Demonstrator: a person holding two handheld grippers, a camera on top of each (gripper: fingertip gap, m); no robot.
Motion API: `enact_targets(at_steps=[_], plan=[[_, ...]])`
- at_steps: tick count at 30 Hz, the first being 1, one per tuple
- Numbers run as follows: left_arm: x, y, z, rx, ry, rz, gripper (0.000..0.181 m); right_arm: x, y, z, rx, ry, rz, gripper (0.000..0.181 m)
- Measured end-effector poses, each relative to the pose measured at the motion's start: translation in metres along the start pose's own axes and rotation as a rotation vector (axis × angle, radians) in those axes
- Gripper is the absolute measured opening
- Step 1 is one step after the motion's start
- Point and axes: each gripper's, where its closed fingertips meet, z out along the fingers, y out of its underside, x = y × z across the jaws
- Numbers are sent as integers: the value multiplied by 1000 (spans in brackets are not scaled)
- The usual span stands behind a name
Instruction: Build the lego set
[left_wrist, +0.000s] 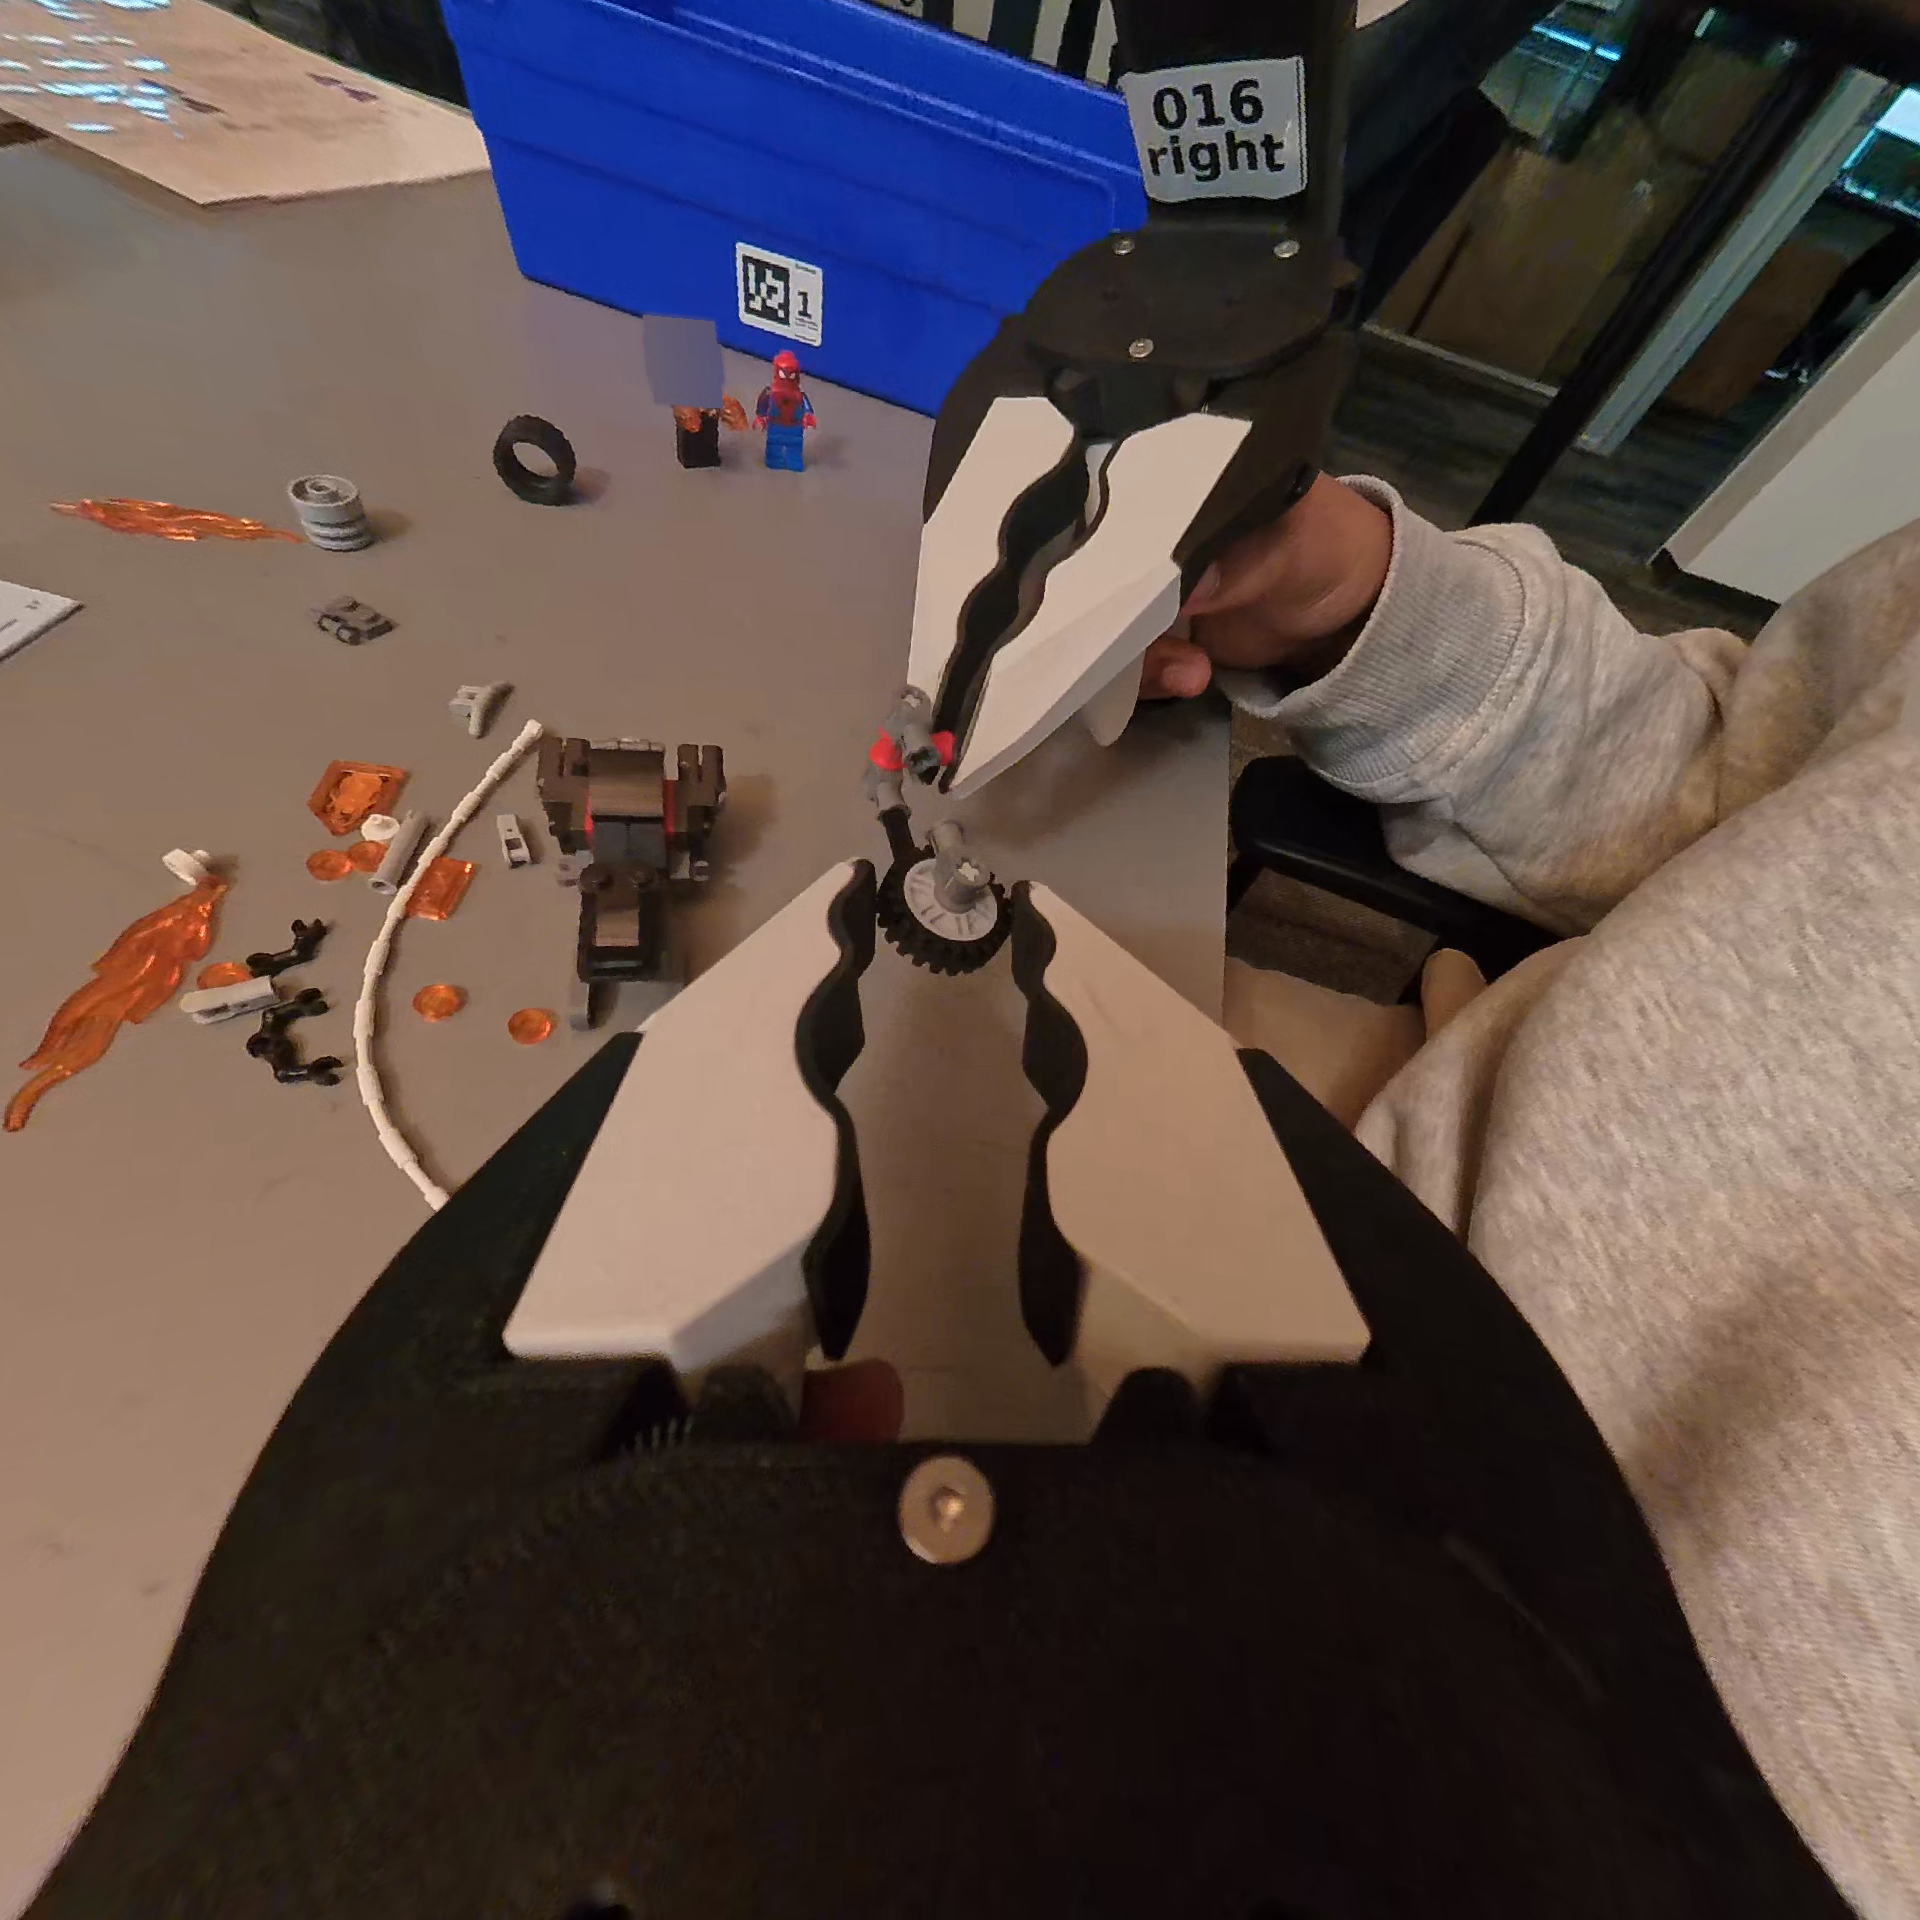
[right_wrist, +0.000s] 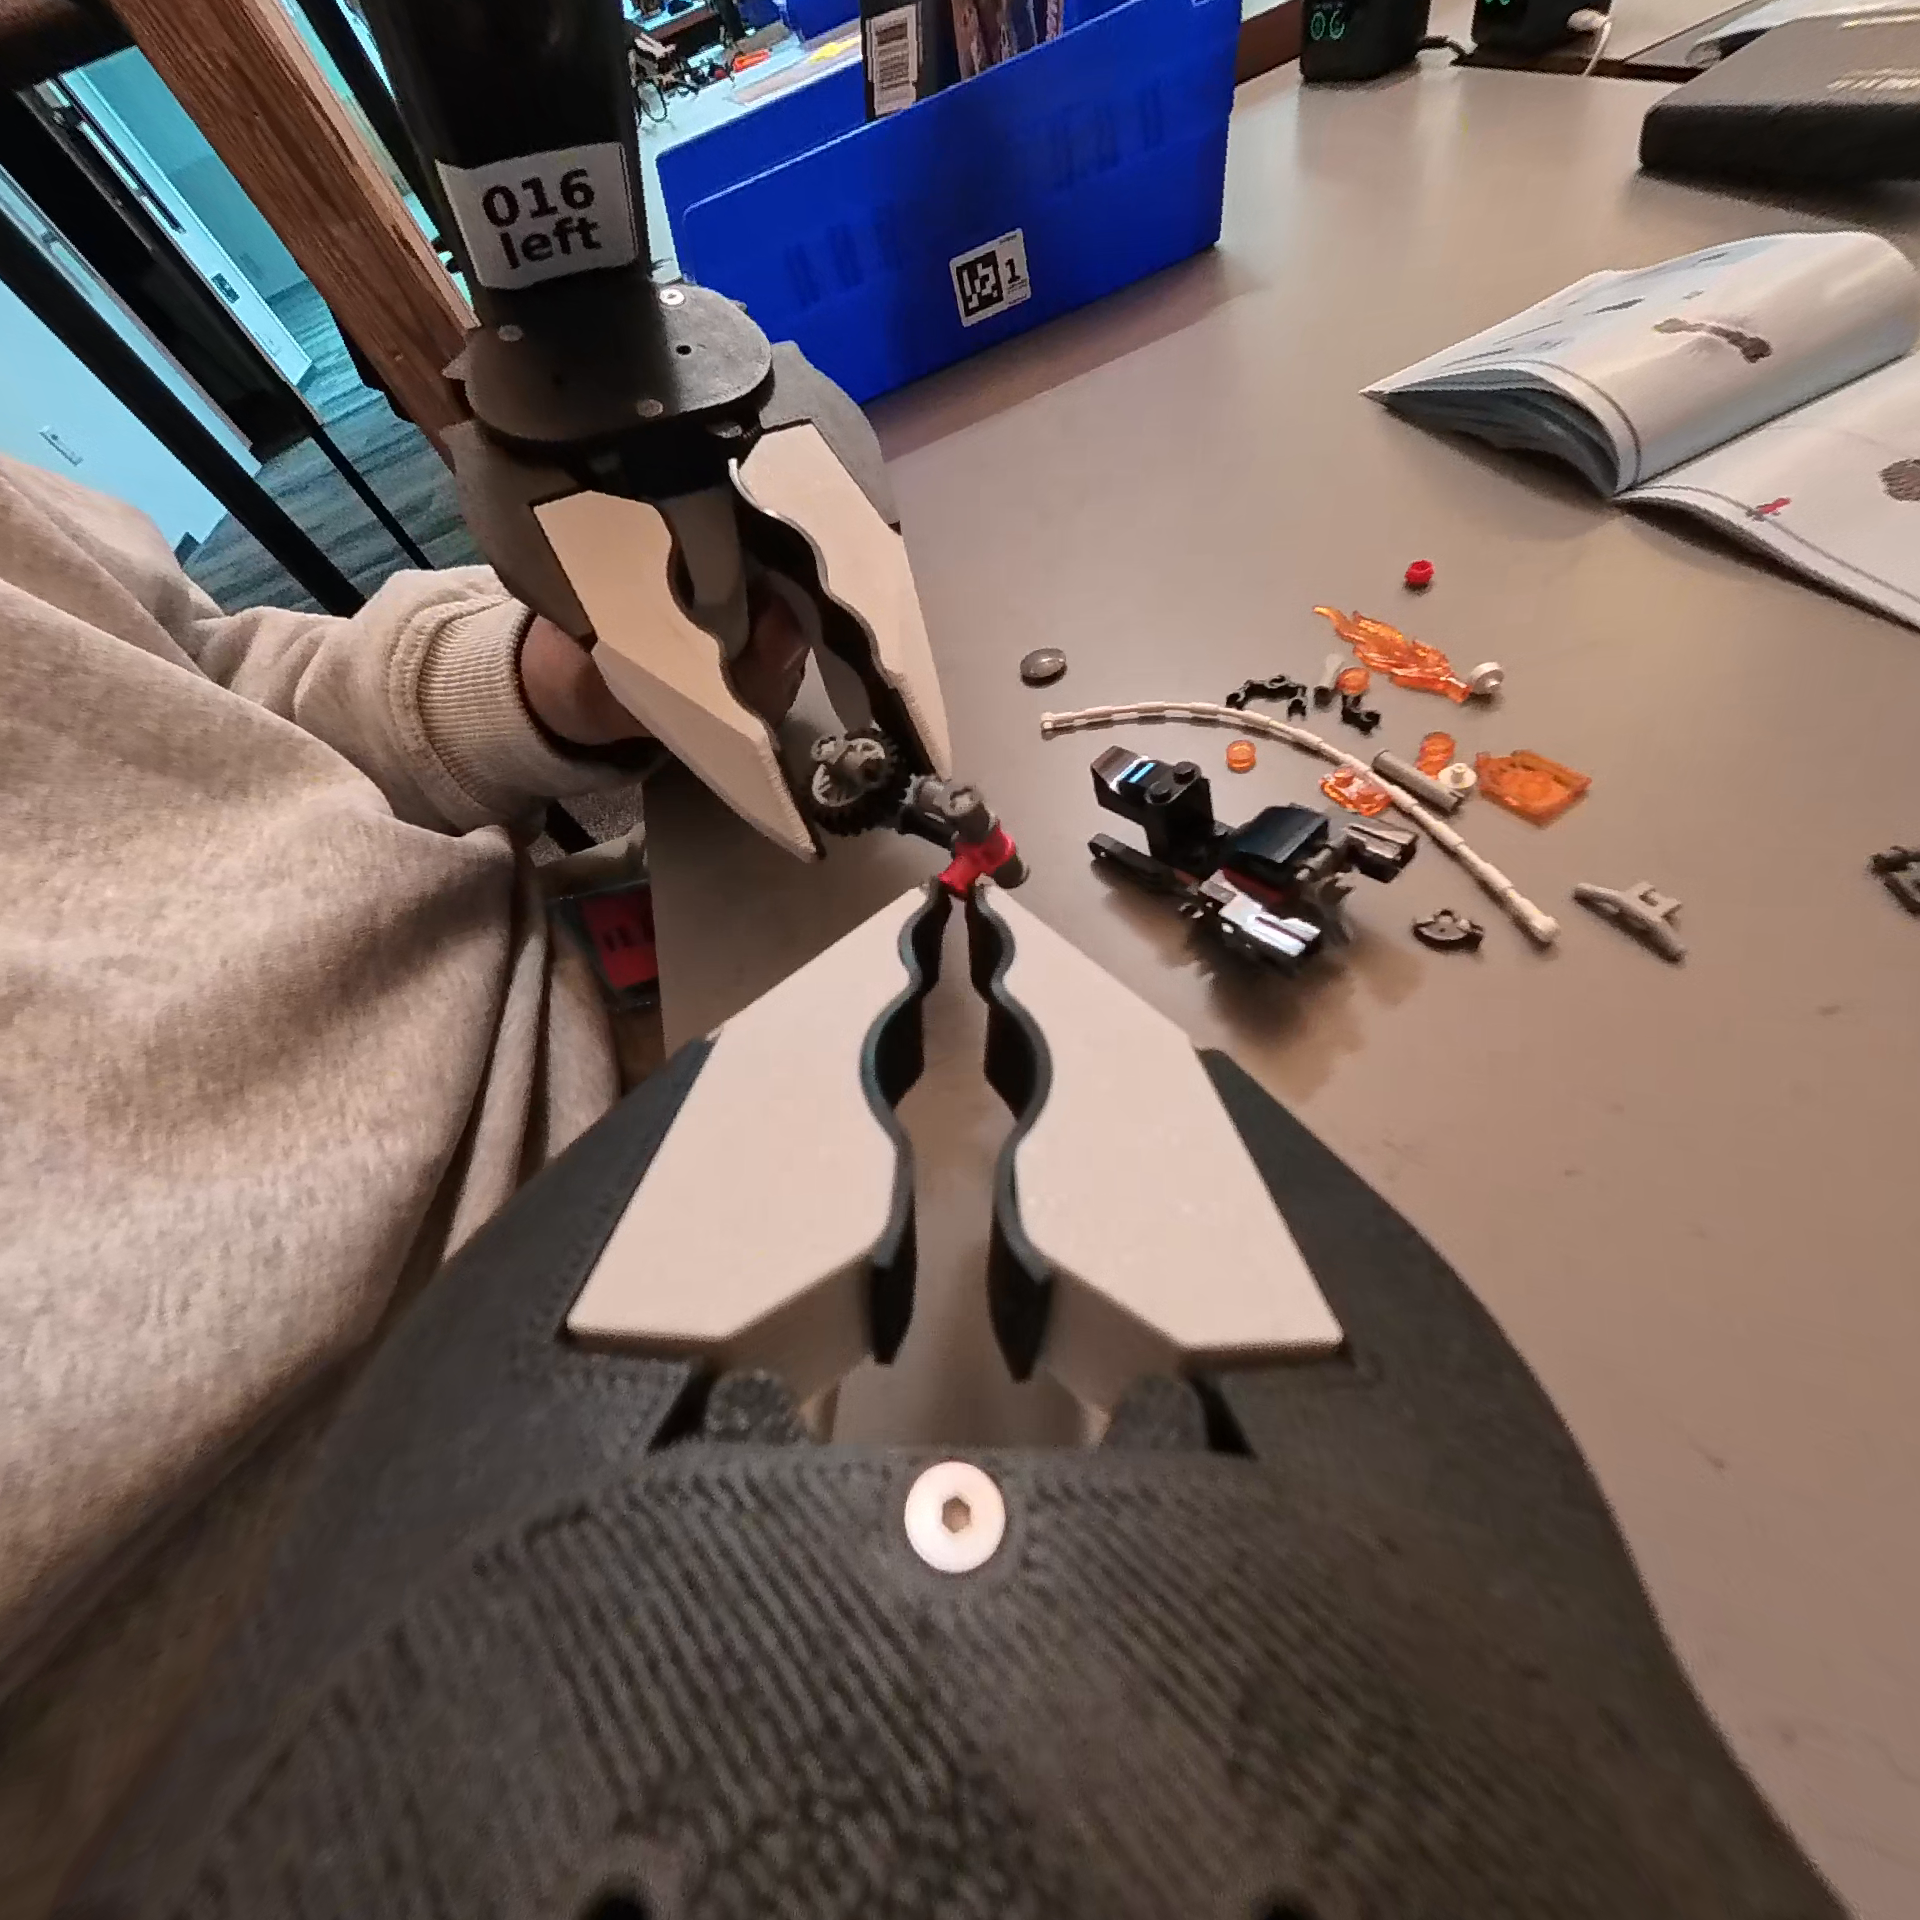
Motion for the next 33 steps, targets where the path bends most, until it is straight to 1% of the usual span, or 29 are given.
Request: enact_targets(at_steps=[6, 10, 11, 14, 19, 22, 24, 28, 33], plan=[[1, 0, 1, -6, -21, 37, 23, 4, 0, 1, 1, 35, 15, 4], [2, 2, 4, -26, -68, 115, 23, 6, 1, 3, -8, 53, 22, 14], [3, 3, 5, -35, -83, 140, 23, 6, 1, 4, -8, 58, 24, 14], [4, 6, 9, -62, -135, 220, 24, 12, 5, 6, -39, 111, 8, 6], [5, 11, 14, -106, -195, 319, 25, 16, 6, 10, -84, 208, -82, 4], [3, 8, 13, -89, -207, 313, 25, 19, 0, 8, -64, 265, -143, 3], [4, 4, 10, -54, -186, 285, 29, 21, -4, 6, -33, 292, -162, 3], [6, -4, 5, 6, -146, 241, 32, 21, -10, 6, 27, 291, -153, 3], [6, -4, 6, 5, -173, 275, 34, 24, -13, 6, 52, 315, -139, 3]])
